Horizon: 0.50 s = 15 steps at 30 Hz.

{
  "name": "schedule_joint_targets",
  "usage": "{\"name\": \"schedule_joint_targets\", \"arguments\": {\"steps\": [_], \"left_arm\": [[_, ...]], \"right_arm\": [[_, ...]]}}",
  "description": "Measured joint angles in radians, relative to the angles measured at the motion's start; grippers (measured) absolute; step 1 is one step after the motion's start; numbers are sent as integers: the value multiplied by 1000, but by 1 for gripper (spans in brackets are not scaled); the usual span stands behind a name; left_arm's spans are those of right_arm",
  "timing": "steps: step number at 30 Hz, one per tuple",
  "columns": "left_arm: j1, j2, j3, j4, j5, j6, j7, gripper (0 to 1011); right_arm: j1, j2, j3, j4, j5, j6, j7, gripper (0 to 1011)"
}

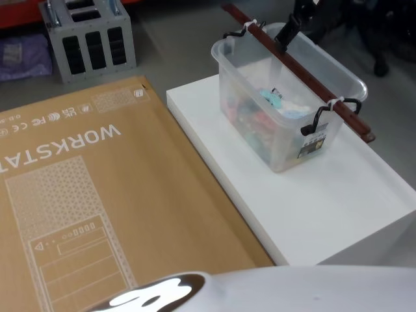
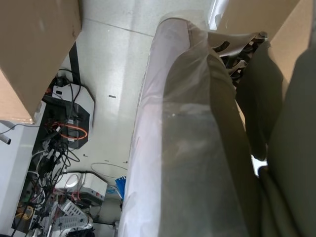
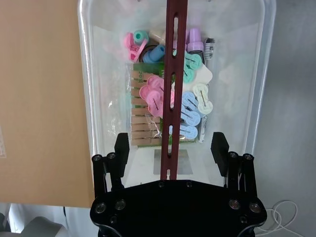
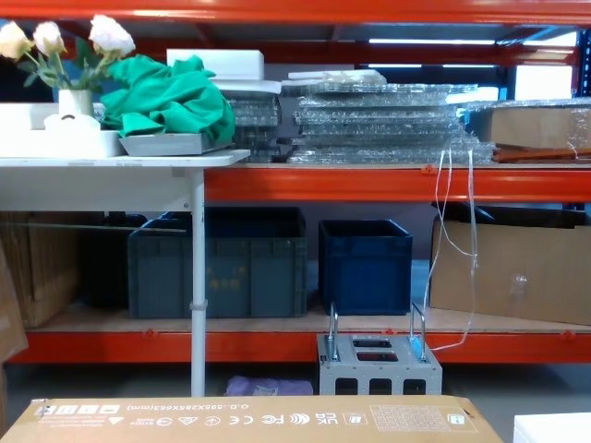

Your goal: Use one hand to grasp the basket and place it at the designated location.

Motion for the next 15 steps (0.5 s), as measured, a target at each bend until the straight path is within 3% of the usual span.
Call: {"name": "schedule_joint_targets", "arguments": {"steps": [15], "left_arm": [[0, 0, 0, 0, 0, 0, 0, 0]], "right_arm": [[18, -89, -73, 138, -29, -31, 10, 1000]]}}
